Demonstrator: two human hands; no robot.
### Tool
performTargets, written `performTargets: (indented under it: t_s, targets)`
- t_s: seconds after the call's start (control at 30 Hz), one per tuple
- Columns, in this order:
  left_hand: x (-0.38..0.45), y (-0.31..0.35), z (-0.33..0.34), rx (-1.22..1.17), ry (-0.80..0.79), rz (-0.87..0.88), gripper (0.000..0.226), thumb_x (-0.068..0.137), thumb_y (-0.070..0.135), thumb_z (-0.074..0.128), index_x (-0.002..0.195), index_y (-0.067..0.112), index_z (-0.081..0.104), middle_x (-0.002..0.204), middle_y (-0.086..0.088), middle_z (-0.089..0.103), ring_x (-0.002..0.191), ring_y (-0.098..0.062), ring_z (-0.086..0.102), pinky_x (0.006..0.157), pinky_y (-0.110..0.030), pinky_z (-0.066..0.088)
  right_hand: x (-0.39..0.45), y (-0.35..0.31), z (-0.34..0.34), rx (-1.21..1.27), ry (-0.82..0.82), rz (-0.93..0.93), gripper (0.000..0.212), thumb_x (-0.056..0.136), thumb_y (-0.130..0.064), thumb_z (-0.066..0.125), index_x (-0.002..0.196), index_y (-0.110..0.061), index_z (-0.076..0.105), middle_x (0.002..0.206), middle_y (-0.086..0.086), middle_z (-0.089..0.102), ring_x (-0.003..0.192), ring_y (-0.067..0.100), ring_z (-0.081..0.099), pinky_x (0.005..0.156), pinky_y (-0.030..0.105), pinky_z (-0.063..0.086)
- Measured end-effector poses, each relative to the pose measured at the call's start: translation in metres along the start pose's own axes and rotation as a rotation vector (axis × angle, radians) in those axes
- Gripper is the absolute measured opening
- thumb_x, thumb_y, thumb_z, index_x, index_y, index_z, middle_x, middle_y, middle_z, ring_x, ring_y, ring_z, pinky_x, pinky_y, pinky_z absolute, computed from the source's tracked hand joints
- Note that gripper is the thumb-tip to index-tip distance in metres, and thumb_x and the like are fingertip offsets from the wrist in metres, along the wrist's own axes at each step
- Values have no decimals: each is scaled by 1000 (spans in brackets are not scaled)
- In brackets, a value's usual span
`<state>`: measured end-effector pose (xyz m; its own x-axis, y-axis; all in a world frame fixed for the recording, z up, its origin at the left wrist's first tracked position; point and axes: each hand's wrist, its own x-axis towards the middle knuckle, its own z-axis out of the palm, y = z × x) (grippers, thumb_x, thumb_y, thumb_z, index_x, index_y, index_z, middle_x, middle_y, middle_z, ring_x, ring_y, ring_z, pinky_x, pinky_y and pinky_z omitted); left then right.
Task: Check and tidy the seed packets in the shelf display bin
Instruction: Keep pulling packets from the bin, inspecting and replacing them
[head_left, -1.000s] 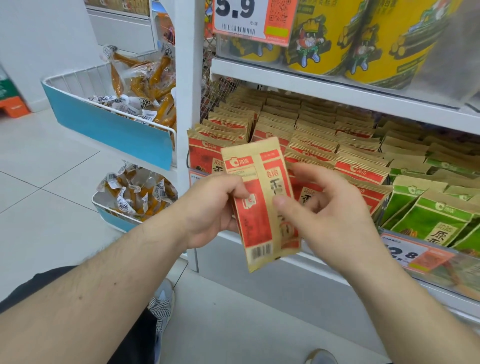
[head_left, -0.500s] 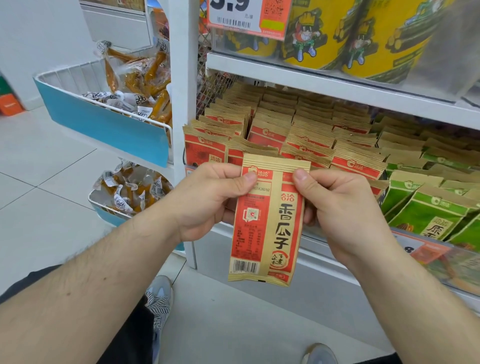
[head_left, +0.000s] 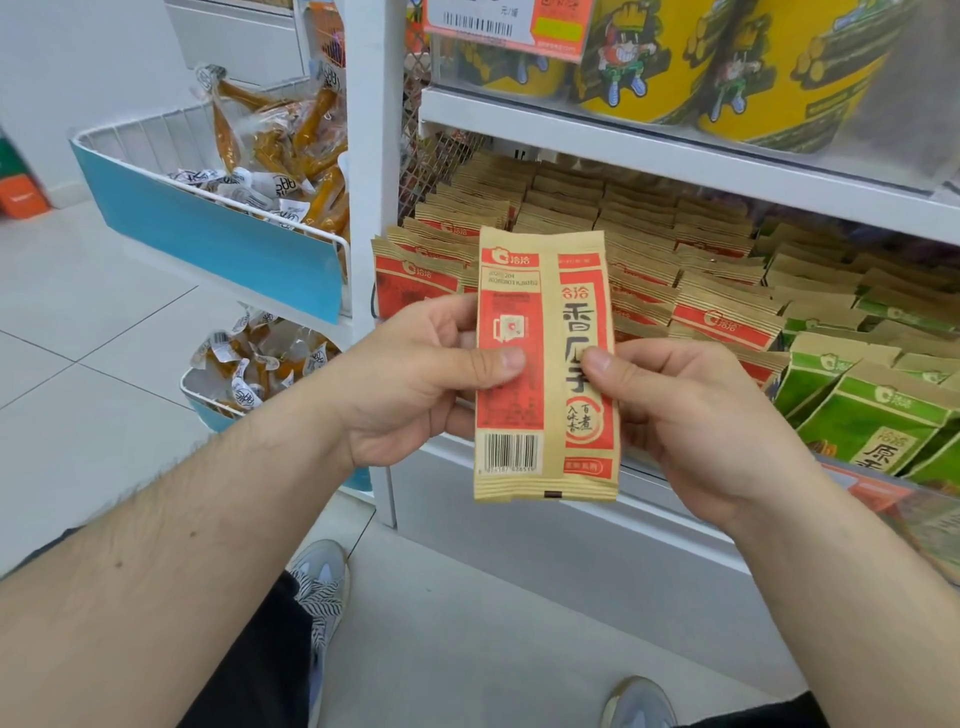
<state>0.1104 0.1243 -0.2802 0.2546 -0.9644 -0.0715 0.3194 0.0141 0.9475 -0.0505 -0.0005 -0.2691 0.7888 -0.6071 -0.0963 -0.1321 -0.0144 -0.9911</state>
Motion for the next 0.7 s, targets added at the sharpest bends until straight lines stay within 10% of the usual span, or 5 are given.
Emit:
performTargets:
  t_s: [0.53,0.7]
  targets:
    - [3,-1,-8,-11,-7,32,47,83,32,65,124,9,60,120,-18,67,99,-31,70,73,-40,62,-2,-2,-2,35,-133,47,39,72,-30,65,91,3,71,91,23,73,83,39,67,80,52,55]
    - [8,-3,-7,66,85,136,74,86,68,31,122,12,63,97,0,73,85,-16,69,77,-39,48,0,0,12,647,-250,158,30,84,-21,51,93,-4,74,84,14,73,68,23,69,58,32,59]
